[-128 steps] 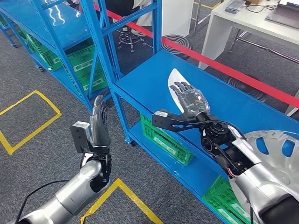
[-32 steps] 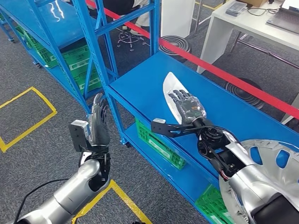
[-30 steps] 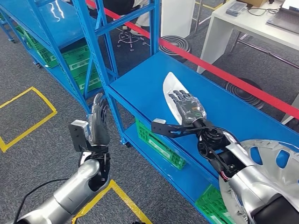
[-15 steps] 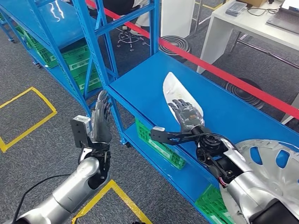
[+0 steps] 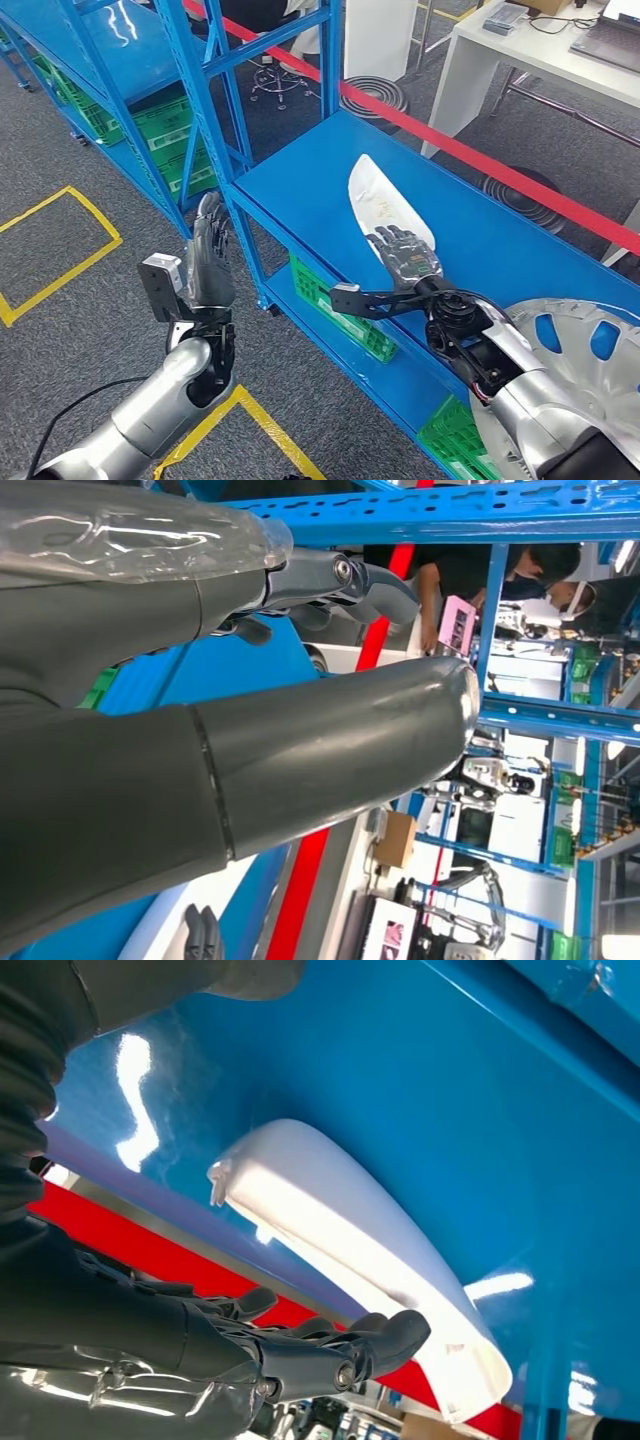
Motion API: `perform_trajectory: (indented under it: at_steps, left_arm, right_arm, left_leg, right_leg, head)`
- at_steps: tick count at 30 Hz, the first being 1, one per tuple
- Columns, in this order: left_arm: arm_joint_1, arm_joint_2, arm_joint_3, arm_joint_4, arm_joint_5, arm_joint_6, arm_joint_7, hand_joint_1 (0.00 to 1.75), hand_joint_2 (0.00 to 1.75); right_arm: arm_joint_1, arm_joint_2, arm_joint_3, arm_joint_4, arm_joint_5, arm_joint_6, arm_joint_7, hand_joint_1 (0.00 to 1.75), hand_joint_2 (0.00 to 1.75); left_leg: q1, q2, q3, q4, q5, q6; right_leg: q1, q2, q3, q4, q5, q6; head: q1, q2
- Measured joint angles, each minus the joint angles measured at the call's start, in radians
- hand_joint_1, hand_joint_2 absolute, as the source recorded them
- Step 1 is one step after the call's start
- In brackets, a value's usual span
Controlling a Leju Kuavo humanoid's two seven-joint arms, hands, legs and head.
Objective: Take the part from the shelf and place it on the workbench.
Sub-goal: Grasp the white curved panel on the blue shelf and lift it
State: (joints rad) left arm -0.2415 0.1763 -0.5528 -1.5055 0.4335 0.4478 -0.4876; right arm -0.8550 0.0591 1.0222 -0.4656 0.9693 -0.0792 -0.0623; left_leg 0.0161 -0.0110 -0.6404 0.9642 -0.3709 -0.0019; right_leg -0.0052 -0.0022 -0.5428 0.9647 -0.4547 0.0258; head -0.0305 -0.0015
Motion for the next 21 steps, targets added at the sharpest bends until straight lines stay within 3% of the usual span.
perform_trajectory:
  at_steps: [11, 21]
  left_arm:
    - [-0.005, -0.013, 0.003, 0.003, 0.02, -0.035, -0.028, 0.0, 0.0]
    - [-0.026, -0.011, 0.017, 0.011, -0.026, -0.07, 0.02, 0.0, 0.0]
  right_arm:
    - [0.0, -0.009, 0.023, 0.006, 0.077, 0.04, 0.064, 0.0, 1.75]
    - [-0.014, -0.03, 0.033, 0.007, 0.083, 0.04, 0.11, 0.0, 1.75]
  left_leg:
    - [0.0, 0.0, 0.0, 0.0, 0.0, 0.0]
    - [0.0, 0.0, 0.0, 0.0, 0.0, 0.0]
  right_leg:
    - [0.0, 0.0, 0.0, 0.0, 0.0, 0.0]
    - [0.0, 0.0, 0.0, 0.0, 0.0, 0.0]
  head:
    - [0.0, 0.0]
    - [0.0, 0.0]
